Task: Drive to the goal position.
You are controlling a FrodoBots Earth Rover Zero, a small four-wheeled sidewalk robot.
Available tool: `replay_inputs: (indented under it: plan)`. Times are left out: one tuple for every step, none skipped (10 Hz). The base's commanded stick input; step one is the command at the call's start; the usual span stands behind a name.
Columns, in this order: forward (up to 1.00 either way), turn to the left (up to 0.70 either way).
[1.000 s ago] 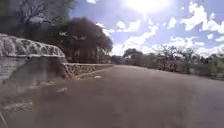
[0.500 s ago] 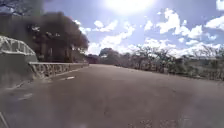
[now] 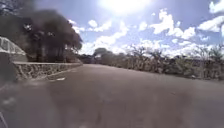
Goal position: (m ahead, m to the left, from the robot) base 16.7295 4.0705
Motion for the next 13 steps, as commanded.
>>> replay_inputs:
  plan:
    - [0.5,0.0]
    - [0.5,0.0]
    - [0.5,0.0]
    - [0.5,0.0]
    - [0.5,0.0]
    - [0.5,0.0]
    - [0.5,0.0]
    - [0.5,0.0]
    - [0.5,0.0]
    - [0.5,0.0]
    - [0.5,0.0]
    - [0.5,0.0]
    - [0.5,0.0]
